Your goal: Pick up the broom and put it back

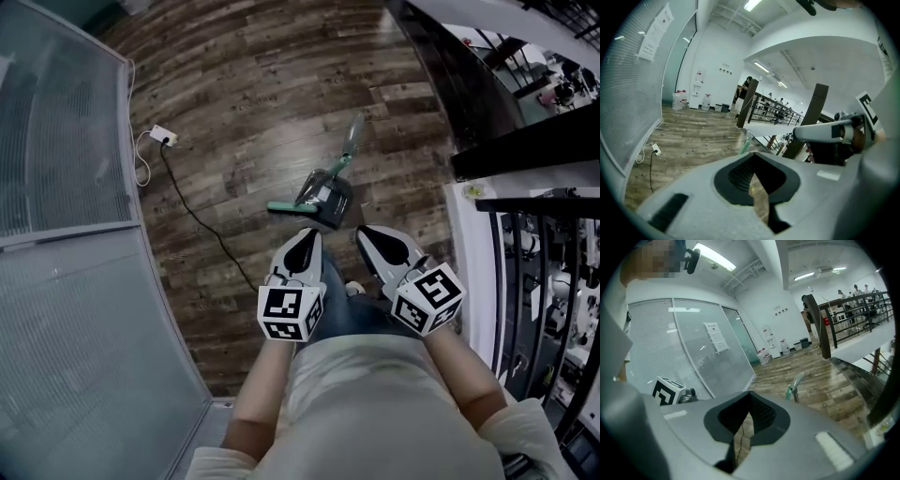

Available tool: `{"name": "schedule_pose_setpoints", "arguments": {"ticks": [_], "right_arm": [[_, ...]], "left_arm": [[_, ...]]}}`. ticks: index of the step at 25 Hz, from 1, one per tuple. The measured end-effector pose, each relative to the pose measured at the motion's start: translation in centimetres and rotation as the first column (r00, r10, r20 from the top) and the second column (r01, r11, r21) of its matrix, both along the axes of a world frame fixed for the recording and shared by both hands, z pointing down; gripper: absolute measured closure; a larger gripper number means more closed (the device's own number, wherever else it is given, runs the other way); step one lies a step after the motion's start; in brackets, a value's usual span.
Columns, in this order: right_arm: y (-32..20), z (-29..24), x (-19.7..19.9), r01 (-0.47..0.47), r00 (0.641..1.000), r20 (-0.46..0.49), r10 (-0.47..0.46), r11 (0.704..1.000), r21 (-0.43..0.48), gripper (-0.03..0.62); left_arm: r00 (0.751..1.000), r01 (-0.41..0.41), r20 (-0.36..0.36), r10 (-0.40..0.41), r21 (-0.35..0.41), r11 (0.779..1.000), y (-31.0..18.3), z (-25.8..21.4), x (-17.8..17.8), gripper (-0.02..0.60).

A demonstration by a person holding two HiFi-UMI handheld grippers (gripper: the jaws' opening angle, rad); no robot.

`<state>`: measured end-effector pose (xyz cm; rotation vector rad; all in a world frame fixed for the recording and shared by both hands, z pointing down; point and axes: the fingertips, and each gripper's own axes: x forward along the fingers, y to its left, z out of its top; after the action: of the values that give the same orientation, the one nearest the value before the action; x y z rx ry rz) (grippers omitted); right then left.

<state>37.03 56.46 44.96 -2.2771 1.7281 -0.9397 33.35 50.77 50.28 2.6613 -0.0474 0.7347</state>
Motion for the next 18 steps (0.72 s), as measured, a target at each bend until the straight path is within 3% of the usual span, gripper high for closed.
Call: {"name": "schedule_pose_setpoints", "arguments": {"ticks": [11, 18], "right_arm": [[0.0, 2.9, 2.1, -0.061, 0.998, 0.023, 0.062, 0.997, -0.038, 0.588], [0.3, 4.5, 3.6, -0.109, 0.993, 0.048, 0.111, 0.993, -0.053, 0.588]], "left_arm": [[0.993, -0.112, 0.037, 0.111, 0.038, 0.993, -0.7, 3.2, 4.2, 0.491], [0.981, -0.188, 0.072, 0.181, 0.104, 0.977, -0.9, 5.5, 7.0, 0.417]]}}
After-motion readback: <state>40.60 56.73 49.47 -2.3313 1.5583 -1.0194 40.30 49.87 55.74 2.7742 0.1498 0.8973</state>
